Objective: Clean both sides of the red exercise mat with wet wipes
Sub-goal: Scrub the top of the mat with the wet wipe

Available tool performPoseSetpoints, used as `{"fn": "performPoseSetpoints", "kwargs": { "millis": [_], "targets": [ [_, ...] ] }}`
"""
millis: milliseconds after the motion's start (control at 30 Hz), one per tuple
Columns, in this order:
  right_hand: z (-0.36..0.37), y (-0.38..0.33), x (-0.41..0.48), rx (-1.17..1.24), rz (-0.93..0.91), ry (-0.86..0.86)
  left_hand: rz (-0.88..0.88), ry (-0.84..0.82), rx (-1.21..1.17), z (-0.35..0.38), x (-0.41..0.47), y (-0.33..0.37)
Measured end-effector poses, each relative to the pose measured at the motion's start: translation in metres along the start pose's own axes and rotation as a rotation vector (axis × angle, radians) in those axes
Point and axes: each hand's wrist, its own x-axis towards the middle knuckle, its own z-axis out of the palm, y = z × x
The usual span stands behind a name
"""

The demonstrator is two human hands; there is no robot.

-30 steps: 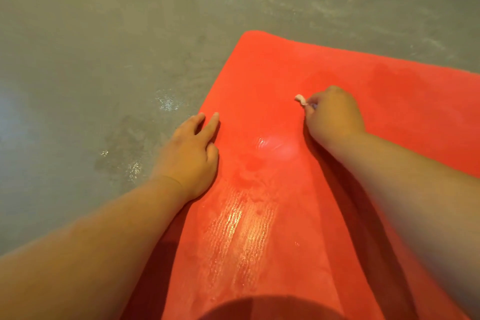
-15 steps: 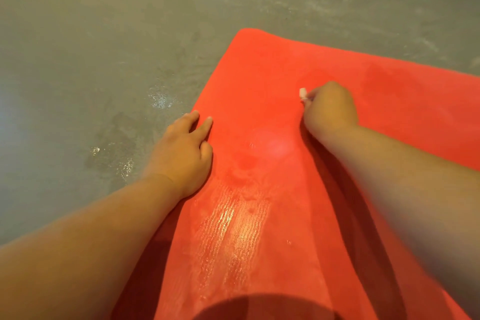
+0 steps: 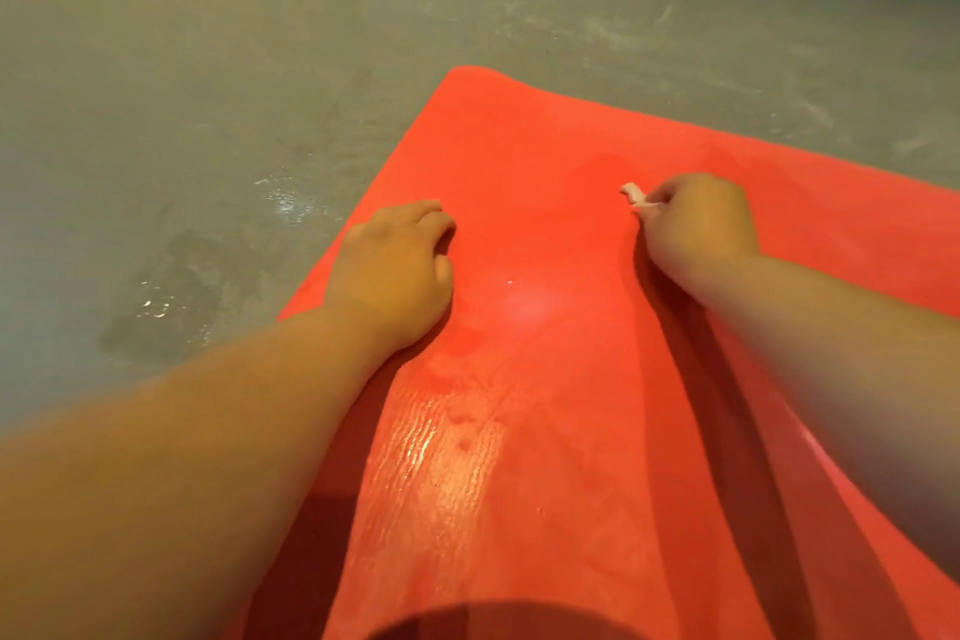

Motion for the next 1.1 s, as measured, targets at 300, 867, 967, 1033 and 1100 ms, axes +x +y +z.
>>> {"fn": "performPoseSetpoints", "kwargs": {
  "millis": [300, 867, 967, 1033, 1100],
  "targets": [
    [0.002, -0.063, -0.02, 0.122, -0.44, -0.166, -0.049, -0.03, -0.126, 0.008, 0.001, 0.005],
    [0.009, -0.007, 0.027, 0.004, -0.02, -0.019, -0.034, -0.055, -0.123, 0.008, 0.003, 0.005],
    [0.009, 0.0, 0.005, 0.128, 0.039, 0.04, -0.033, -0.062, -0.134, 0.008, 0.003, 0.004],
    [0.012, -0.021, -0.027, 0.193, -0.112, 0.036, -0.035, -0.052, -0.122, 0.007, 0.002, 0.005],
    [0.008, -0.037, -0.057, 0.269, -0.333, -0.051, -0.029, -0.04, -0.079, 0.005, 0.001, 0.007]
  ]
}}
